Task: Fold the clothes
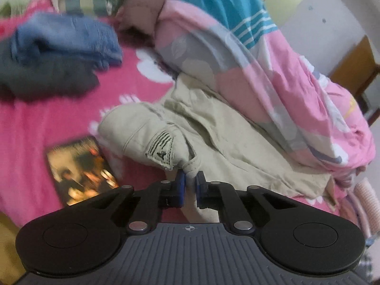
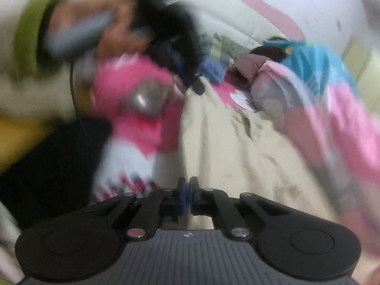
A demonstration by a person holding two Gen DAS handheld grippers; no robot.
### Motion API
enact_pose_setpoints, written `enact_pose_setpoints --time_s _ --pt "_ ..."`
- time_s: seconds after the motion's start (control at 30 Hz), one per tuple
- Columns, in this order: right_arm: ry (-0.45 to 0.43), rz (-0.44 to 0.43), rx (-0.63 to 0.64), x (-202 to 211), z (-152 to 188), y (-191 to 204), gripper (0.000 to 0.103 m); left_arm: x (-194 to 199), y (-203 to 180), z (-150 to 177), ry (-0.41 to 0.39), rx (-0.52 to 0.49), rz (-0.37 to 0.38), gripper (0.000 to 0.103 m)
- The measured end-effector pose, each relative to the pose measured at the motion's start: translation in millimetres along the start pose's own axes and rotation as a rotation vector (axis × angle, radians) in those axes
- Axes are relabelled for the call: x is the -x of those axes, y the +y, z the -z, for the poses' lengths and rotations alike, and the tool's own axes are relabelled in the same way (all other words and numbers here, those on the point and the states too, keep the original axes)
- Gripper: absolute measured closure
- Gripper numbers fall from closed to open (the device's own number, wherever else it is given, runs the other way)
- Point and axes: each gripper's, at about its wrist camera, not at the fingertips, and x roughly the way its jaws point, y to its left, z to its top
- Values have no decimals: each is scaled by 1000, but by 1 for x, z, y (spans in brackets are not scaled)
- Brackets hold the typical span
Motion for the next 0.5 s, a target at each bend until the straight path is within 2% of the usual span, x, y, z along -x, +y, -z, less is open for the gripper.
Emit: enact_pose_setpoints --time_s 0.03,0.1,0.2,0.3,0.33,0.37,0.4,0.5 --pt "-15 -65 -55 5 -1 -8 101 -3 1 2 19 -18 -26 96" --pt "8 -117 -86 -4 5 -8 101 -12 3 8 68 -42 -74 95" --pt "114 -100 -47 -30 21 4 99 -9 3 14 68 -54 -100 86" --pt "115 -113 -98 -22 27 -1 95 12 -4 16 -27 -110 -164 79" --pt "94 -124 -134 -12 29 -7 84 20 -8 16 -66 -133 -190 73" --pt "66 -133 -177 -1 30 -15 66 27 -12 17 -105 -156 -213 72" --pt "39 -142 -219 10 32 -23 59 34 -17 18 -143 -178 -235 72" --pt "-37 -166 -389 43 45 -52 57 37 -39 21 -200 -224 -211 70"
